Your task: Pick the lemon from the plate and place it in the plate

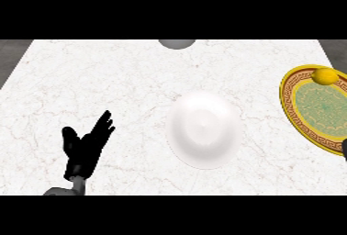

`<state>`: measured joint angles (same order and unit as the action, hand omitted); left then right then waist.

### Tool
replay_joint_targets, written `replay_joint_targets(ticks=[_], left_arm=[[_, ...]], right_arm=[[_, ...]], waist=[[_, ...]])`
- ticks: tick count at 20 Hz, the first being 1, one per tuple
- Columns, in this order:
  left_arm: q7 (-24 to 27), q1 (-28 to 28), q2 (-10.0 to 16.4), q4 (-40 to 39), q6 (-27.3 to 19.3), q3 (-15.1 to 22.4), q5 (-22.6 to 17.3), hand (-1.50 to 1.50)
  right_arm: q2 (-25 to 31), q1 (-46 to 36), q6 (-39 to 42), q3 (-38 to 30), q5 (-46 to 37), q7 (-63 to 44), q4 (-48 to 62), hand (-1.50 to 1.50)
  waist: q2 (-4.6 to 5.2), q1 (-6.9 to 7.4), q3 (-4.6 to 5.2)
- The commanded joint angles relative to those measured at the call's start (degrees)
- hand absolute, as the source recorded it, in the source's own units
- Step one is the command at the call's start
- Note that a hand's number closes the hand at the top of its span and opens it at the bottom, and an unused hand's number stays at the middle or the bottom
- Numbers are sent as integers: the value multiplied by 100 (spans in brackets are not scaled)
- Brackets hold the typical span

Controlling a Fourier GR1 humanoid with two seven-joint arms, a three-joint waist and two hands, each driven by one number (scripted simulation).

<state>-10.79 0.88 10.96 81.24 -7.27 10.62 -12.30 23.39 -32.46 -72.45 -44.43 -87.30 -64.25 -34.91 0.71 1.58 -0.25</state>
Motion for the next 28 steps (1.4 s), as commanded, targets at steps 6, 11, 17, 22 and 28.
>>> replay_joint_targets(ticks=[6, 11, 17, 22, 28], left_arm=[[18, -361, 28, 146, 46, -9, 3, 0], [-160, -150, -20, 134, -58, -66, 52, 0], [-123, -248, 45, 144, 100, -146, 31, 0], [192, -450, -18, -83, 223, -93, 106, 0], [-130, -112, 31, 57, 238, -222, 12, 0]], right_arm=[[-1203, 169, -1307, -622, -468, -290, -1609, -150], [-2298, 576, -1323, 147, -293, -224, -2781, -150], [-2329, 1294, -1332, 1509, -80, -772, -3008, -150], [-2336, 1366, -1200, 1725, -433, -1346, -2724, -150], [-2338, 1558, -971, 2182, -876, -2074, -2821, -150]], waist=[[-75, -87, 24], [-103, -149, 25], [-98, -101, 27], [-87, -56, 32], [-95, -51, 33]])
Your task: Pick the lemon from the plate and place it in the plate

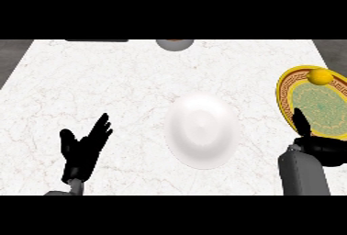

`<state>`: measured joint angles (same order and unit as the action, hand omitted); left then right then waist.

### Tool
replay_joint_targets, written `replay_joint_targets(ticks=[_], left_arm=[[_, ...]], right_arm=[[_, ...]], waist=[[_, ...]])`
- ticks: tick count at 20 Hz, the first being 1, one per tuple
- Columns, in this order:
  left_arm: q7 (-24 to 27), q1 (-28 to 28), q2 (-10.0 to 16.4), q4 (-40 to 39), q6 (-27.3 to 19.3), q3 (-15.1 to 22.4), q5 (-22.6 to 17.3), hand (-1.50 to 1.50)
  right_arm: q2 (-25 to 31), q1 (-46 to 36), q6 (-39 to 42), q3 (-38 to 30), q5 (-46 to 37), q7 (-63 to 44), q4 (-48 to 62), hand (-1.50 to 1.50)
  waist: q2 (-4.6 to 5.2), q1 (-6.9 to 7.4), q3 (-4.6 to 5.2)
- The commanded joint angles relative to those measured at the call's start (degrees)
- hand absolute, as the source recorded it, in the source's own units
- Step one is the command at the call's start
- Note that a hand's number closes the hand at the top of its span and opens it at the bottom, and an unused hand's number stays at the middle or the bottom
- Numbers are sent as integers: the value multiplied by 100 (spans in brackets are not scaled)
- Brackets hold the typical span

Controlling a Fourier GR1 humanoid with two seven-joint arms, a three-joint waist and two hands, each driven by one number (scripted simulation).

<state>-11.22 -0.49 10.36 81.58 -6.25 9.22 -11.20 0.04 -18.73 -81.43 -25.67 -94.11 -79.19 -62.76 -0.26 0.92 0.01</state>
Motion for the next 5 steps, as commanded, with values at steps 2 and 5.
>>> replay_joint_targets(ticks=[2, 5], left_arm=[[13, 10, 3, -67, 124, 37, 9, 0], [-178, -60, 28, 225, 42, -35, -50, 0]], right_arm=[[-4, -35, -156, 240, -277, -644, 244, -150], [-4, 5, -53, 196, -312, -648, 282, -150]], waist=[[28, 73, 3], [15, 83, 0]])
